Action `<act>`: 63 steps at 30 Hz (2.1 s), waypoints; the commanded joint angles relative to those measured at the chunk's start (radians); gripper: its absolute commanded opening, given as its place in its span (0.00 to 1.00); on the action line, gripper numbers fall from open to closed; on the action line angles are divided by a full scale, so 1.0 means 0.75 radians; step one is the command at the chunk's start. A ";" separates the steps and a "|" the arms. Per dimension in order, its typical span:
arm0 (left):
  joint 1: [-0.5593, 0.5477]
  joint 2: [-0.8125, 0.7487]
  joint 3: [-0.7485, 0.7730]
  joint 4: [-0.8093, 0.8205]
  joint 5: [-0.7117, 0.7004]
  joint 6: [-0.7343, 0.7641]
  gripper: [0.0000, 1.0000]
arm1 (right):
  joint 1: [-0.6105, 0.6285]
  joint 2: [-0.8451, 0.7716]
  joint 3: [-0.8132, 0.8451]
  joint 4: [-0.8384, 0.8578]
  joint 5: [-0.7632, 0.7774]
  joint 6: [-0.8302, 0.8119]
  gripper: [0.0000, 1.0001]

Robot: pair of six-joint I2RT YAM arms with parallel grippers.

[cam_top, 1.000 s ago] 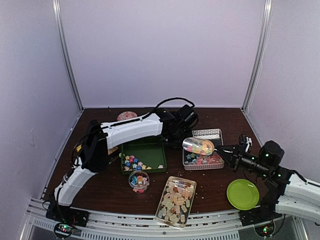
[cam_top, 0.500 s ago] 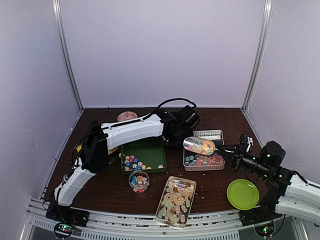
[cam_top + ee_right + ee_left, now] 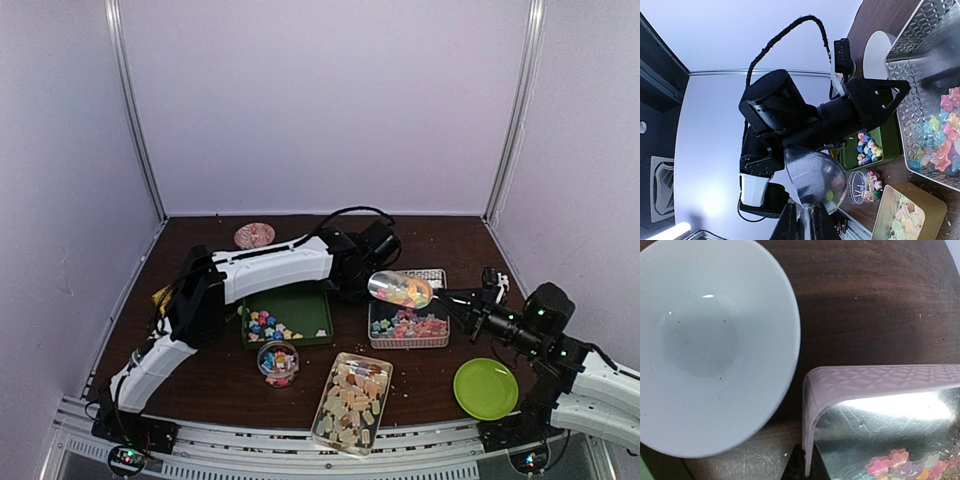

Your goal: Pack the candies

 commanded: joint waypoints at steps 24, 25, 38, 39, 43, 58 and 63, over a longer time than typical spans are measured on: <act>0.047 -0.182 -0.077 0.145 0.110 -0.025 0.73 | -0.008 -0.002 0.012 0.013 -0.021 -0.045 0.00; 0.052 -0.205 -0.084 0.138 0.110 -0.024 0.76 | -0.008 0.001 0.018 0.010 -0.027 -0.048 0.00; 0.163 -0.680 -0.497 0.033 -0.078 -0.062 0.98 | 0.008 0.200 0.108 0.086 -0.111 -0.084 0.00; 0.187 -0.725 -0.549 0.027 -0.090 -0.056 0.98 | 0.013 0.228 0.116 0.102 -0.114 -0.084 0.00; 0.294 -0.910 -0.736 -0.025 -0.177 0.029 0.98 | 0.036 0.359 0.151 0.177 -0.133 -0.086 0.00; 0.706 -1.649 -1.416 0.146 -0.306 0.511 0.98 | 0.277 1.040 0.381 0.639 -0.273 -0.066 0.00; 0.760 -1.702 -1.520 0.175 -0.285 0.546 0.98 | 0.335 1.180 0.450 0.664 -0.278 -0.062 0.00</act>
